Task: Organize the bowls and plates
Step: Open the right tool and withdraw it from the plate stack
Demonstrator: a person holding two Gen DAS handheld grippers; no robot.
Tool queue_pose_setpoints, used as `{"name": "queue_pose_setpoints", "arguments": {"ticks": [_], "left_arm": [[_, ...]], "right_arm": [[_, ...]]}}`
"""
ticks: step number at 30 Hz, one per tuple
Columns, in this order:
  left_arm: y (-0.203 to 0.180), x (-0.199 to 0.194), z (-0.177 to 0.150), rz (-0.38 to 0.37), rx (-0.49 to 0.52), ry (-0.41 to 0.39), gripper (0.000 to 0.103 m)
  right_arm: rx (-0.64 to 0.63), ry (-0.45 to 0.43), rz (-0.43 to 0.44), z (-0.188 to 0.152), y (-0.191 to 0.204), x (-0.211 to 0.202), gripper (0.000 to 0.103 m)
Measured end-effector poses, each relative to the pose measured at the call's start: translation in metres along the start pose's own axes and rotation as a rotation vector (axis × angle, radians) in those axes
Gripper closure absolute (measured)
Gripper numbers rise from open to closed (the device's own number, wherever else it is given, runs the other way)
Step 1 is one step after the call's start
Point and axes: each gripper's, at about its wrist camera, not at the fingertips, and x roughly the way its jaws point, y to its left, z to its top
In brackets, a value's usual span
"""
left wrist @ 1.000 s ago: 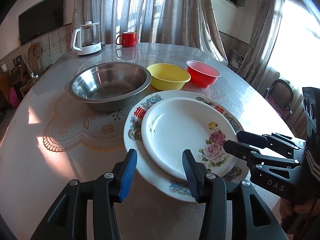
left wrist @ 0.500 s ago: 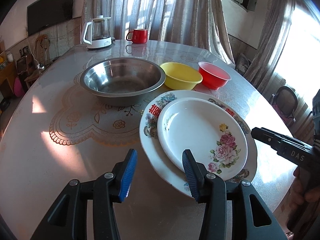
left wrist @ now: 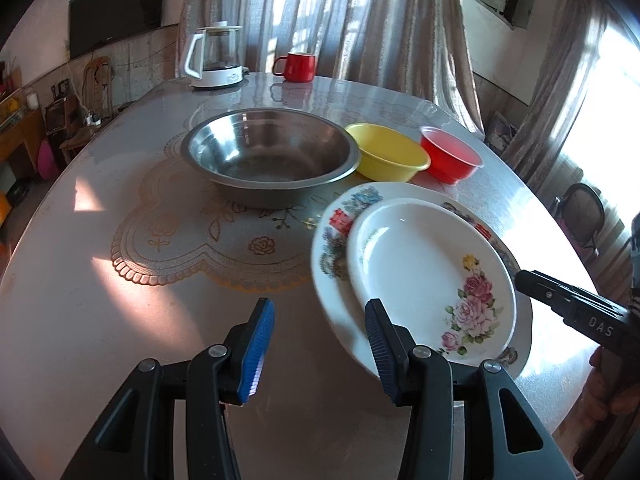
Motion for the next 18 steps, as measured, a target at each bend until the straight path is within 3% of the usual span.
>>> {"name": "queue_pose_setpoints", "arguments": {"ticks": [8,18], "left_arm": [[0.033,0.001,0.012,0.057,-0.091,-0.013,0.052],[0.059,0.003,0.021,0.085,-0.124,-0.027,0.052]], "right_arm": [[0.021,-0.015,0.039,0.016,0.003,0.002,0.065],[-0.026,0.019,0.136,0.032,0.037,0.021,0.065]]}}
